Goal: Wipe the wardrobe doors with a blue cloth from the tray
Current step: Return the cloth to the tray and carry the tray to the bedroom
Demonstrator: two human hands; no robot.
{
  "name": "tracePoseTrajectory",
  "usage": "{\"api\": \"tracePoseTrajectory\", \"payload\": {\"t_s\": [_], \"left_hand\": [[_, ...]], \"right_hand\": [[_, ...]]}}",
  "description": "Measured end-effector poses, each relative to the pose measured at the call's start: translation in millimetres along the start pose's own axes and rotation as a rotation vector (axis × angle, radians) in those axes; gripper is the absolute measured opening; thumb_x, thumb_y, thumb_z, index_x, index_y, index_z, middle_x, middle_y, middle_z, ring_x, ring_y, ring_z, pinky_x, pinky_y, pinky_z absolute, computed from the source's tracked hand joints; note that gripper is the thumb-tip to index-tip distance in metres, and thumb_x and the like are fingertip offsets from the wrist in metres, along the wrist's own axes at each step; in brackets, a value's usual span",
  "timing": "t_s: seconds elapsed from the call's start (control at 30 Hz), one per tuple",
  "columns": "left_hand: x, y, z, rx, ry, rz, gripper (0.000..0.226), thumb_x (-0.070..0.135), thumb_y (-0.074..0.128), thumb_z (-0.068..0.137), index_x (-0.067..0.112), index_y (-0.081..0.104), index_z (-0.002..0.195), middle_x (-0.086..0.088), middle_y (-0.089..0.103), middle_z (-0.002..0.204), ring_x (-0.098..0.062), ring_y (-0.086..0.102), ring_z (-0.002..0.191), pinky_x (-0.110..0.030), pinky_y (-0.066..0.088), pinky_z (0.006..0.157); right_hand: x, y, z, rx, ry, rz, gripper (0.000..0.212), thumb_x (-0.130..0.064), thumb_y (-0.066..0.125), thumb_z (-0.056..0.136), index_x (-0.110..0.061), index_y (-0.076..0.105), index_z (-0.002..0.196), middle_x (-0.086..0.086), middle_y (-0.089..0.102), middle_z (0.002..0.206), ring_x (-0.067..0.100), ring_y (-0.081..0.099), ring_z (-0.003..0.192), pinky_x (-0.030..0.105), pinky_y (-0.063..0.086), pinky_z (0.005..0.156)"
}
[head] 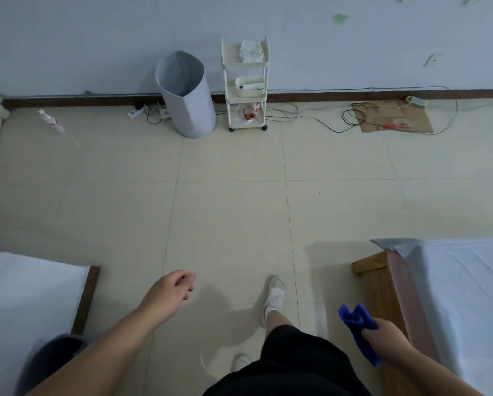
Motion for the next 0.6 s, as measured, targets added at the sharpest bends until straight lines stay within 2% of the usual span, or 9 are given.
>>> {"api": "tracePoseTrajectory", "payload": {"t_s": [0.1, 0.23, 0.37, 0.43, 0.53, 0.6], "left_hand": [[31, -8, 34, -0.014, -0.020, 0.037, 0.017, 0.029, 0.058, 0.104, 0.021, 0.072, 0.099, -0.003, 0.075, 0.092, -0.018, 0.064, 0.076, -0.028, 0.045, 0.066], [47, -21, 65, -0.063, -0.077, 0.112, 0.021, 0.034, 0.057, 0.104, 0.022, 0.073, 0.098, -0.008, 0.076, 0.093, -0.017, 0.065, 0.073, -0.032, 0.047, 0.066], [56, -42, 101, -0.025, -0.166, 0.079, 0.024, 0.037, 0.060, 0.103, 0.021, 0.073, 0.093, -0.012, 0.076, 0.089, -0.020, 0.067, 0.071, -0.032, 0.046, 0.065], [59, -56, 124, -0.011, -0.196, 0.063, 0.023, 0.036, 0.062, 0.102, 0.021, 0.073, 0.090, -0.013, 0.076, 0.086, -0.017, 0.063, 0.064, -0.031, 0.044, 0.063], [67, -77, 169, -0.012, -0.215, 0.058, 0.020, 0.032, 0.063, 0.101, 0.019, 0.074, 0.090, -0.002, 0.075, 0.077, -0.012, 0.062, 0.058, -0.029, 0.045, 0.058], [79, -95, 209, -0.018, -0.209, 0.066, 0.017, 0.031, 0.065, 0.100, 0.022, 0.074, 0.090, 0.002, 0.076, 0.076, -0.011, 0.064, 0.058, -0.029, 0.046, 0.058]], "right_hand": [[-42, -29, 40, -0.040, -0.021, -0.020, 0.019, -0.009, 0.056, 0.090, -0.016, 0.072, 0.081, 0.000, 0.073, 0.060, 0.014, 0.071, 0.066, 0.025, 0.045, 0.057], [-133, -87, 75, -0.046, -0.108, -0.071, 0.022, -0.012, 0.054, 0.090, -0.003, 0.069, 0.077, 0.009, 0.074, 0.065, 0.013, 0.071, 0.062, 0.023, 0.044, 0.055], [-258, -157, 89, -0.012, -0.237, -0.073, 0.020, -0.014, 0.048, 0.081, -0.008, 0.057, 0.065, 0.005, 0.067, 0.053, 0.005, 0.062, 0.047, 0.025, 0.042, 0.056], [-318, -187, 93, 0.001, -0.291, -0.027, 0.020, -0.017, 0.044, 0.077, -0.010, 0.057, 0.064, 0.005, 0.062, 0.049, 0.002, 0.056, 0.040, 0.026, 0.042, 0.059], [-400, -221, 103, 0.032, -0.332, 0.014, 0.020, -0.016, 0.041, 0.077, -0.008, 0.056, 0.065, 0.006, 0.058, 0.047, 0.004, 0.053, 0.041, 0.028, 0.044, 0.063], [-449, -236, 113, 0.046, -0.340, 0.028, 0.021, -0.014, 0.039, 0.078, -0.007, 0.054, 0.065, 0.006, 0.056, 0.048, 0.010, 0.054, 0.050, 0.029, 0.045, 0.067]]}}
Point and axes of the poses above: each hand's wrist, its own z-axis towards the middle knuckle, its own y-axis out of the palm, x = y × z, the point moved 3 cm from there along z, towards the middle knuckle
